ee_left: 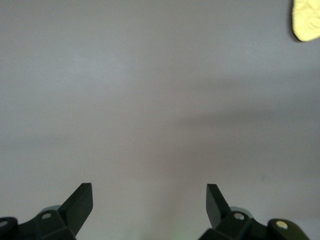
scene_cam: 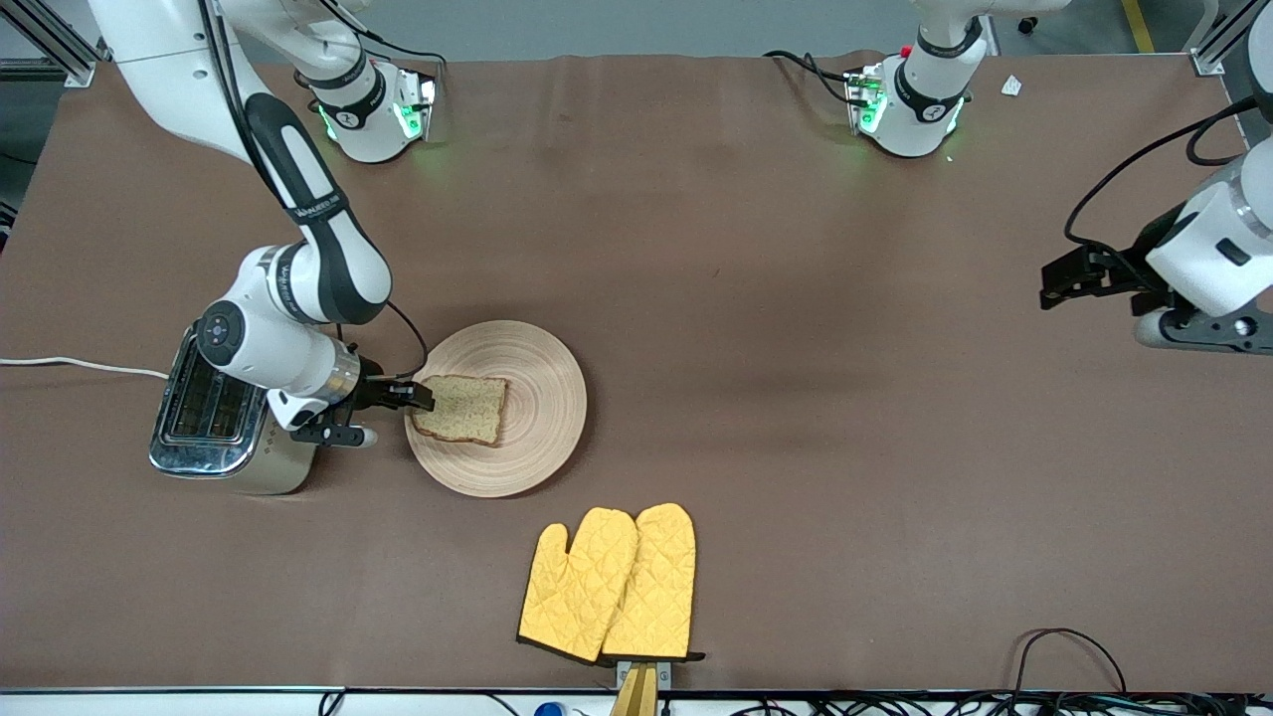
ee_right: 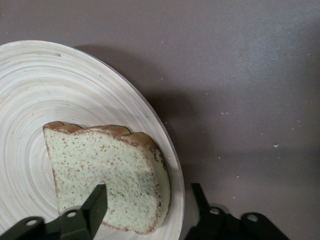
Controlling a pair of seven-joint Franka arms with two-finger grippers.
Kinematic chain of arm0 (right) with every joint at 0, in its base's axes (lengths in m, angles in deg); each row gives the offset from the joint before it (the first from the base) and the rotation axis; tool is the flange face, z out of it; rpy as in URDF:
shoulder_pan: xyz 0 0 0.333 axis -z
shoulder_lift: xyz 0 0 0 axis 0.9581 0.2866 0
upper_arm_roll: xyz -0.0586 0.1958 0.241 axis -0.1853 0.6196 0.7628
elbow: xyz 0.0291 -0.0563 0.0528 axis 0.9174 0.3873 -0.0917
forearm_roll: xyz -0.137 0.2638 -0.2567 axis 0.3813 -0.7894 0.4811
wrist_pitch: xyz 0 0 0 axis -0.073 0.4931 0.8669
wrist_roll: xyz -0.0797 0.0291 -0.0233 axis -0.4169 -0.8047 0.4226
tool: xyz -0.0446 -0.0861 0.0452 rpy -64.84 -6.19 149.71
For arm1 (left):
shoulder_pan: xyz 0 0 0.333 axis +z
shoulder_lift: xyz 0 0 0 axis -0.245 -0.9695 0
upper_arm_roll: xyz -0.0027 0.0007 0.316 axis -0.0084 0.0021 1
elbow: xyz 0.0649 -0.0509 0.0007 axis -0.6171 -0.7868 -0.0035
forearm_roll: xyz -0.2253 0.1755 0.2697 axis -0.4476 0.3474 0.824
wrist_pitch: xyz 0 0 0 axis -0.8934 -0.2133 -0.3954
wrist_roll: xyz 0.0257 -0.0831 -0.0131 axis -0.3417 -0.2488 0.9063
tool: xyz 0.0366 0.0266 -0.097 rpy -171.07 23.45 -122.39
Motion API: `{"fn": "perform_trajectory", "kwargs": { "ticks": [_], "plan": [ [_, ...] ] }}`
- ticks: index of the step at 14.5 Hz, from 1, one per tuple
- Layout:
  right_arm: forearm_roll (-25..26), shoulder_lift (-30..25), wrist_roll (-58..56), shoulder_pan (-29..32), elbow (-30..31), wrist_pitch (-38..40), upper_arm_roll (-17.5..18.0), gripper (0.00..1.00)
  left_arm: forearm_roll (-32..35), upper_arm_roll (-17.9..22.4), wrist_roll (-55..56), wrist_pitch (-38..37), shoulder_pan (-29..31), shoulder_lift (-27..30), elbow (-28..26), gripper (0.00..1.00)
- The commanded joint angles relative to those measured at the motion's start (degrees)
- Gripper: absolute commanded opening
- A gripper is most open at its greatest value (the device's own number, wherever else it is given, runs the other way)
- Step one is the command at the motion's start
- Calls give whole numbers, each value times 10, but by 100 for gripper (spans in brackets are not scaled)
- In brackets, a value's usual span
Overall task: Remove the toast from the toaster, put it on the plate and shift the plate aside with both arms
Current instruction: 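Lower the bread onto the plate and open the right gripper, then withdraw the right gripper while the left gripper reaches toward the plate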
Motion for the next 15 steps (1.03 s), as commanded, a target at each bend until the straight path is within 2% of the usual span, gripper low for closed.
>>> {"fn": "perform_trajectory", "kwargs": {
  "ticks": [1,3,4,8,9,11,13,15],
  "plan": [
    [18,-26,-20,16,-4,32,-5,100,-68,1,4,-6,-1,-29,-15,100],
    [78,-49,-17,17,-7,37,-17,100,-137,1,3,1,1,-63,-28,100],
    [85,-55,-15,18,-22,60,-25,100,-169,1,2,8,-3,-79,-29,100],
    [88,-84,-15,17,-107,231,-66,100,-273,-16,0,69,-22,-154,-30,100],
    [99,-94,-15,17,-121,254,-70,100,-308,-29,-1,92,-24,-178,-30,100],
    [152,-124,-15,18,-137,278,-77,100,-361,-54,-5,148,-25,-228,-30,100],
    [171,-156,-20,18,-152,306,-92,100,-406,-92,-6,217,-25,-269,-31,100],
    [198,-177,-29,18,-189,367,-105,100,-453,-121,-6,288,-33,-303,-31,100]
  ]
}}
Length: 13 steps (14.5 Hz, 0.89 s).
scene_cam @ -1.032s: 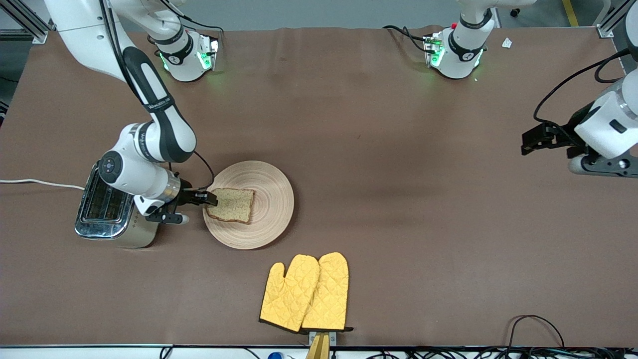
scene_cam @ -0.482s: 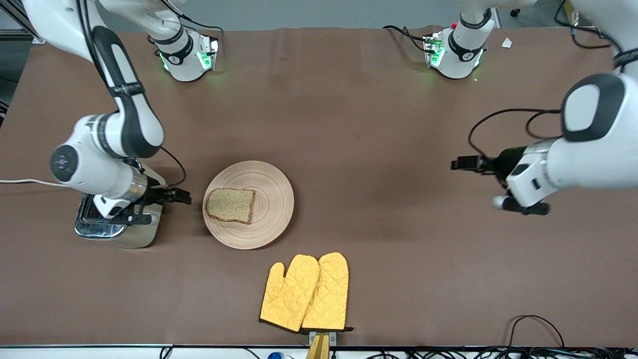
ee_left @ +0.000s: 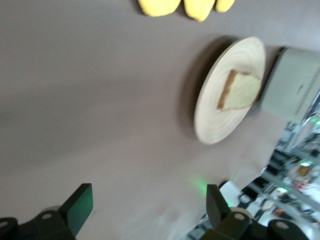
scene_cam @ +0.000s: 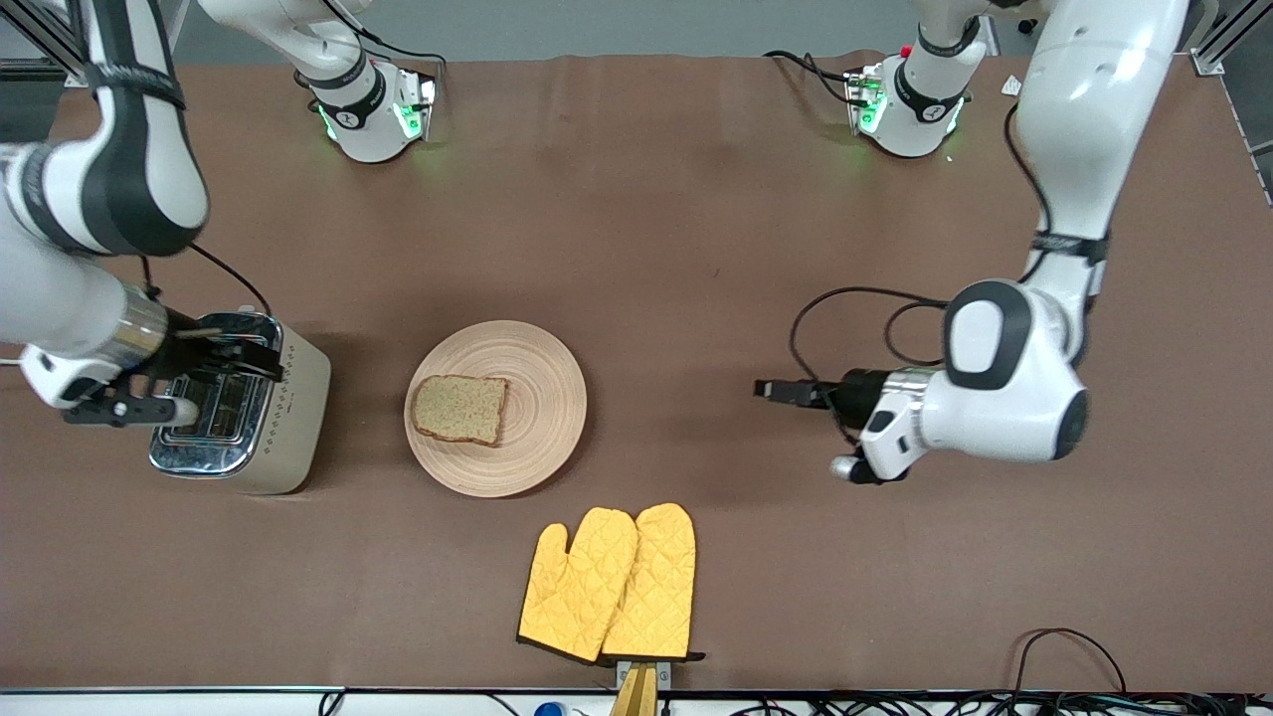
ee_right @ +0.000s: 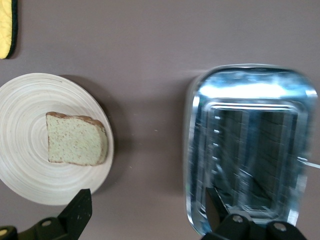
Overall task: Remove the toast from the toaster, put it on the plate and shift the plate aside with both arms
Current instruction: 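Withdraw the right gripper while the left gripper reaches toward the plate, then grip the wooden plate rim with the left gripper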
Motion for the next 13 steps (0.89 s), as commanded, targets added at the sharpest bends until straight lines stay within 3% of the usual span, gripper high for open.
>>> {"fn": "perform_trajectory", "kwargs": {
  "ticks": [1,4,7,9,13],
  "plan": [
    [37,-36,-13,5,-43,74,-16,100,-72,-33,-7,84,-12,-42,8,100],
    [39,-67,-41,4,-73,127,-49,100,-155,-40,-60,206,-82,-85,10,100],
    [38,-96,-86,4,-77,151,-81,100,-250,-40,-133,281,-151,-135,30,100],
    [36,-102,-109,4,-77,154,-95,100,-263,-40,-138,318,-176,-159,46,100],
    [36,-100,-94,-5,-90,156,-89,100,-265,-42,-134,389,-221,-202,92,100]
  ]
}}
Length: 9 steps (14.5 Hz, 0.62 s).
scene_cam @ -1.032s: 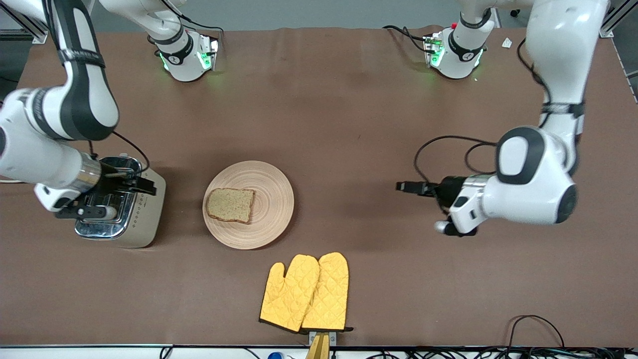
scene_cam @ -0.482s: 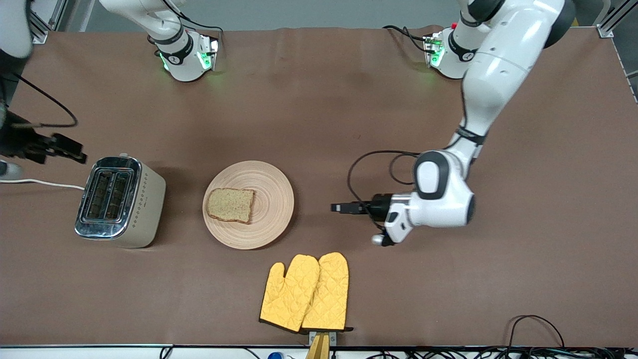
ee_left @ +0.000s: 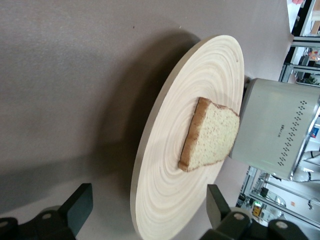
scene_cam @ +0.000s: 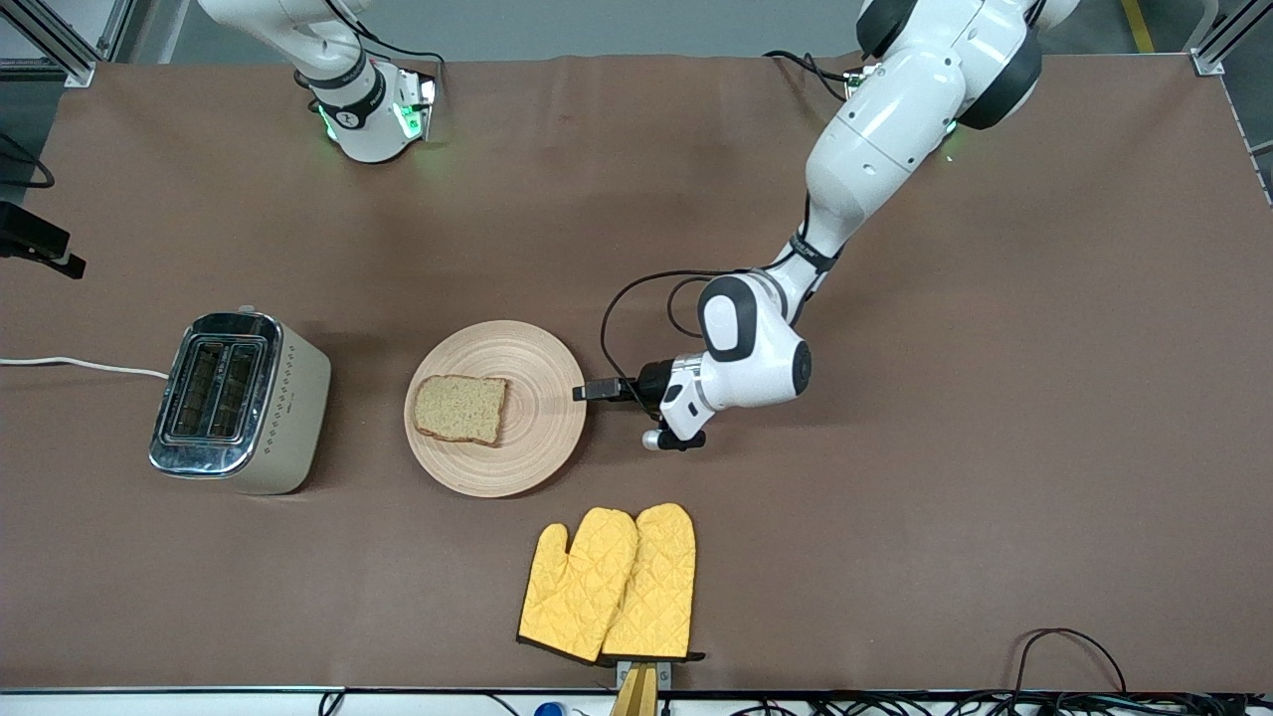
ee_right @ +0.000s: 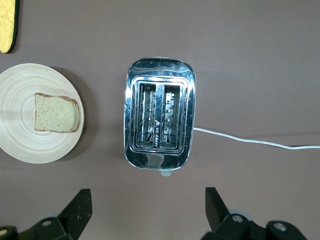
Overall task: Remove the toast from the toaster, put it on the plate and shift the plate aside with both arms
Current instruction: 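Grip the wooden plate rim with the left gripper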
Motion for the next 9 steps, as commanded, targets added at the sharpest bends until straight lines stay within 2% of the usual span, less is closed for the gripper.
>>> {"fn": "perform_trajectory", "kwargs": {
  "ticks": [1,4,5,6,8,9],
  "plan": [
    [5,-4,26,-7,-4,9,7,100,-11,0,-4,35,-25,-39,58,100],
    [2,-4,58,-21,-7,17,8,100,-11,0,-4,62,-42,-57,81,99],
    [3,-4,58,-26,-7,18,8,100,-11,0,-4,63,-42,-57,81,97],
    [3,-4,59,-27,-7,19,8,100,-11,0,-7,63,-43,-57,81,87],
    [3,-4,83,-35,-7,20,8,100,-10,1,-32,64,-49,-57,81,51],
    [4,-4,85,-36,-7,20,8,100,-10,1,-46,64,-48,-57,80,37]
  ]
}}
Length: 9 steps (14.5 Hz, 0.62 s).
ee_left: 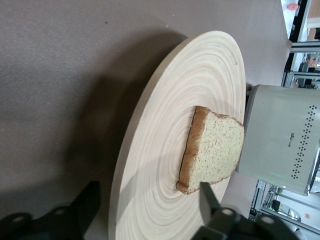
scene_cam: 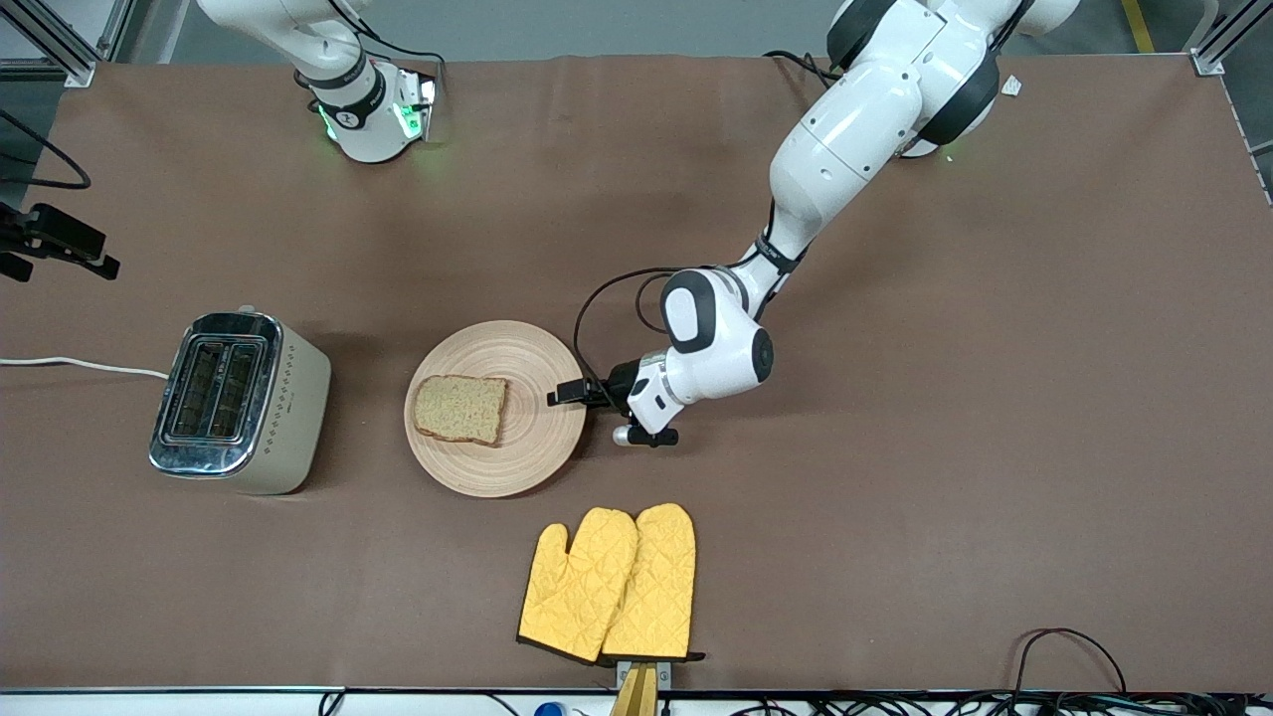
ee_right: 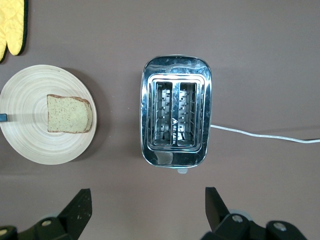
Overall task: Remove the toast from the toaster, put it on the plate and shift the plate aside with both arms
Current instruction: 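Grip the wooden plate rim with the left gripper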
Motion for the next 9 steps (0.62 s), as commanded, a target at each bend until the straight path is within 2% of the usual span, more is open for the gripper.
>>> {"fn": "perform_trajectory", "kwargs": {
  "ticks": [1,3,5,8,9],
  "plan": [
    [5,-4,21,-10,-4,7,0,100,-10,1,-38,9,-6,-10,18,26],
    [6,-5,23,-19,-4,9,1,100,-10,1,-42,9,-5,-11,17,4],
    [6,-5,20,-7,-3,9,8,100,-10,1,-59,9,-5,-13,16,0],
    [7,-5,20,89,-4,13,119,100,-12,1,-90,9,1,-11,13,0],
    [6,-5,18,110,-5,14,143,100,-11,2,-83,9,6,-5,11,0]
  ]
}}
